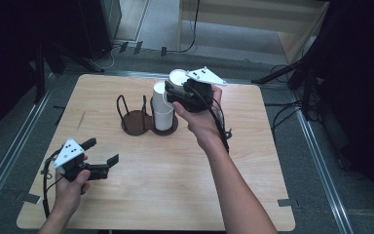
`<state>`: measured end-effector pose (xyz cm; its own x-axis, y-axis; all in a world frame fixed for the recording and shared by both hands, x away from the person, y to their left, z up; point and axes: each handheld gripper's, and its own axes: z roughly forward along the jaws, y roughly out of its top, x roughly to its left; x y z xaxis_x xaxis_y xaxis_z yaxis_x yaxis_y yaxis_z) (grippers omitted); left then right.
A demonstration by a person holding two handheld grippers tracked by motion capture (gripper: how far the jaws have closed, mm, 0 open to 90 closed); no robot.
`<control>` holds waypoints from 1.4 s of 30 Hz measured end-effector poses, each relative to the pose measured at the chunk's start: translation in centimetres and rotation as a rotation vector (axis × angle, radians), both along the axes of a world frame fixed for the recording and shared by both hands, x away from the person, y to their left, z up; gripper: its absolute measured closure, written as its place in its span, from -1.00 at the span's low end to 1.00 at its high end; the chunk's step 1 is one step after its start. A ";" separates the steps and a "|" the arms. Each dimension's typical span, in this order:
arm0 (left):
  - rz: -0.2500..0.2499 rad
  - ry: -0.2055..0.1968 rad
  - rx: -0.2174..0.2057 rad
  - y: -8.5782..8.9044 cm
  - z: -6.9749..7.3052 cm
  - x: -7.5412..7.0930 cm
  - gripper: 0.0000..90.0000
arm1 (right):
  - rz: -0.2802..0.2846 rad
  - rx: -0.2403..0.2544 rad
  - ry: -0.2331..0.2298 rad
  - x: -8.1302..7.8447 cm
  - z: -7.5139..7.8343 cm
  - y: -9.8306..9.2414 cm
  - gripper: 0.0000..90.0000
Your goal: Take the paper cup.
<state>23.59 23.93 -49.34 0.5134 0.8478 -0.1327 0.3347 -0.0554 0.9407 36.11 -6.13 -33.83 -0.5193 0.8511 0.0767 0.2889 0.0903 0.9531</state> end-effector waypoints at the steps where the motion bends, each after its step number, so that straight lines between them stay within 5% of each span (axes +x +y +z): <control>1: -0.008 -0.007 0.003 -0.5 0.1 0.2 -1.00 | 0.001 0.001 0.003 -0.2 -0.1 -0.2 -0.27; 7: -0.060 -0.026 0.028 -3.4 0.7 1.1 -1.00 | 0.007 0.002 0.005 -0.9 -0.8 -1.3 -0.27; 27: -0.193 -0.076 0.012 -10.7 2.0 3.0 -1.00 | 0.035 -0.007 0.008 -4.5 -2.2 -3.3 -0.28; 42: -0.243 -0.106 0.017 -14.0 2.1 4.0 -1.00 | 0.086 -0.008 0.042 -6.7 -4.0 -2.9 -0.28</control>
